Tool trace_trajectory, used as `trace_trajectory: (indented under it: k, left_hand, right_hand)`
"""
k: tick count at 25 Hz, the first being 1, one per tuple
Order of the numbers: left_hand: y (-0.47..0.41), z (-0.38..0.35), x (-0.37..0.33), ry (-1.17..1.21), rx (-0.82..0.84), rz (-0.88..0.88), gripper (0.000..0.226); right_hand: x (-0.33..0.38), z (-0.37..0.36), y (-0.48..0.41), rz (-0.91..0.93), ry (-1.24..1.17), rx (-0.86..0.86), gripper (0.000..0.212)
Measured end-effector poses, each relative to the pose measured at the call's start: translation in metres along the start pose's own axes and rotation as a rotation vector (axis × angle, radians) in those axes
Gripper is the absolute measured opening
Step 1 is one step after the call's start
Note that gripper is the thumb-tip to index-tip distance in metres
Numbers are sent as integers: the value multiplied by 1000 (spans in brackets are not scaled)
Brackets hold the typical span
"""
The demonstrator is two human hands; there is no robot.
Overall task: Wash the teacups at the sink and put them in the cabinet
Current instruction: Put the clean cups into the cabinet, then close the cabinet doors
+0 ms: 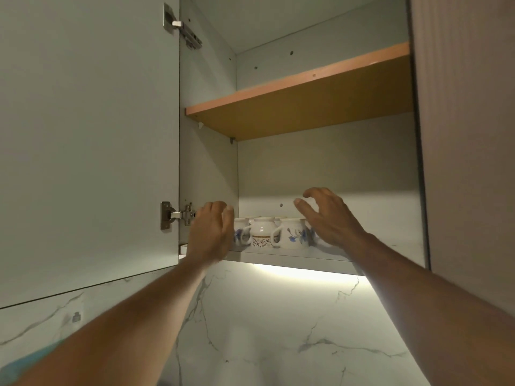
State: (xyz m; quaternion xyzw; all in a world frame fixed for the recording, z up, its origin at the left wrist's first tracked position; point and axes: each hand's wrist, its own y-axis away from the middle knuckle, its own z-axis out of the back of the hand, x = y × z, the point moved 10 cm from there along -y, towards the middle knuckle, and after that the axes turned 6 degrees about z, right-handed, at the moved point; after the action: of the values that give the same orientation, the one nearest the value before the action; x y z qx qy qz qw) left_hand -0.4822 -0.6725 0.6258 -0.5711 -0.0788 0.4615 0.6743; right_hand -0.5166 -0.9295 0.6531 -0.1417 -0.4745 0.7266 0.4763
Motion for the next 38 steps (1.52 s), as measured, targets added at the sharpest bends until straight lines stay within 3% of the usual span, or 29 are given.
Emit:
trace_trajectory:
  k: [2,5,9,13,23,28,30,34,36,38]
  left_hand:
    - [17,12,-13,-286,-31,-164,35]
    - [41,24,-30,-535,-19,-340,29]
    - [75,60,-47,-668,-17,-423,29]
    - [101,119,-50,-733,-46,-451,23]
    - [144,346,7,-999,-182,-315,20]
    - [170,472,48,-1101,-194,-173,37]
    - [177,499,72,-992,-167,-38,44]
    - [197,501,141,-322,14,489,56]
    - [207,488,151,-36,28,590,52]
    - [213,484,149,68,-27,585,53]
  right_hand:
    - [13,17,6,47,48,-104,42]
    - [29,14,17,45,110,-80,37]
    - [80,-2,43,199,200,-25,35]
    - [157,-30,63,380,139,-11,29]
    - [404,-79,76,667,-121,3,35]
    - [566,-104,113,905,-193,59,44]
    - [615,-121,128,989,-55,82,51]
    - [650,-159,133,980,282,211,58]
    - [645,-165,133,951,327,268,60]
    - [632,-163,136,920,350,303,59]
